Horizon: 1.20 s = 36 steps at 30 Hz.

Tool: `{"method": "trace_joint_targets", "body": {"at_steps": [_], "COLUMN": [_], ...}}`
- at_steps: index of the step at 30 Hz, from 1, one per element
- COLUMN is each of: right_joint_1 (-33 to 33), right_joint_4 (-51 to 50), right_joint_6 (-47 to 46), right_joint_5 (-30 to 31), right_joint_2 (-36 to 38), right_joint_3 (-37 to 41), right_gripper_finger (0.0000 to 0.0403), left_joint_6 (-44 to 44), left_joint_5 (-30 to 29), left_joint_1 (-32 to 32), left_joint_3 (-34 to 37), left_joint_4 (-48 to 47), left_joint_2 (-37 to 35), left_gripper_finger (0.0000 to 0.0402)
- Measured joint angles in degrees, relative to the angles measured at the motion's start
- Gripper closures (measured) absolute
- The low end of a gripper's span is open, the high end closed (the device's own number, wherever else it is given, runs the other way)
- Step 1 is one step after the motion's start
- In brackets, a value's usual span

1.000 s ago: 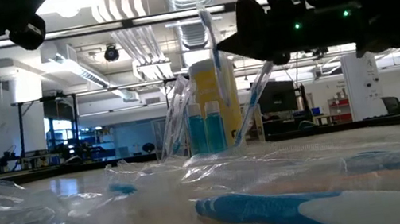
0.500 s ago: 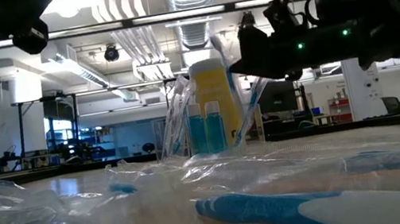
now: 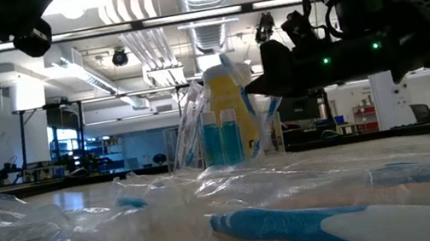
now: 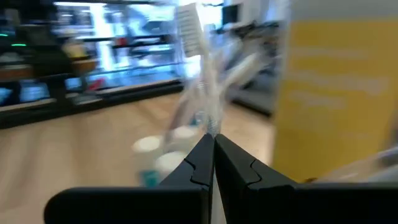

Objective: Pick & Place toothbrushing station
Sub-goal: Put the blue toothbrush into the transparent organizer

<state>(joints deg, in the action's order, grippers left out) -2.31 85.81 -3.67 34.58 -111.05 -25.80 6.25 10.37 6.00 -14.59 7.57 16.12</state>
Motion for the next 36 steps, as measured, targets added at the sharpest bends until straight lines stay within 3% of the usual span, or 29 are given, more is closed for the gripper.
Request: {"method": "trace_joint_targets", "body": {"at_steps": [9,20,31,36], "right_joint_1": [3.1,3.2,2.9,2.1], "right_joint_4": [-6.2,-7.1,-29.5,-39.9], "right_joint_6": [-9.7,-13.1,-11.4,-6.1], "right_joint_5": [-13.5,-17.3,-19.1,-28.6], "right_joint_2": [0.3,2.6,20.8,32.1], "right_joint_3": [-0.2,0.0,0.2,0.3], "right_gripper_finger": [0.0384,0.0275,0.0233,0.0232], "left_joint_6": [0.2,0.2,0.0,-0.3], "left_joint_5": [0.0,0.0,0.0,0.0], "left_joint_1": [0.0,0.0,0.0,0.0], "left_joint_3": [0.0,0.0,0.0,0.0], "left_joint_4": [0.0,0.1,-0.2,-0.5], "left_joint_2": [0.0,0.0,0.0,0.0], "left_gripper_finger": [0.0394,0.0396,0.0385,0.0391]}}
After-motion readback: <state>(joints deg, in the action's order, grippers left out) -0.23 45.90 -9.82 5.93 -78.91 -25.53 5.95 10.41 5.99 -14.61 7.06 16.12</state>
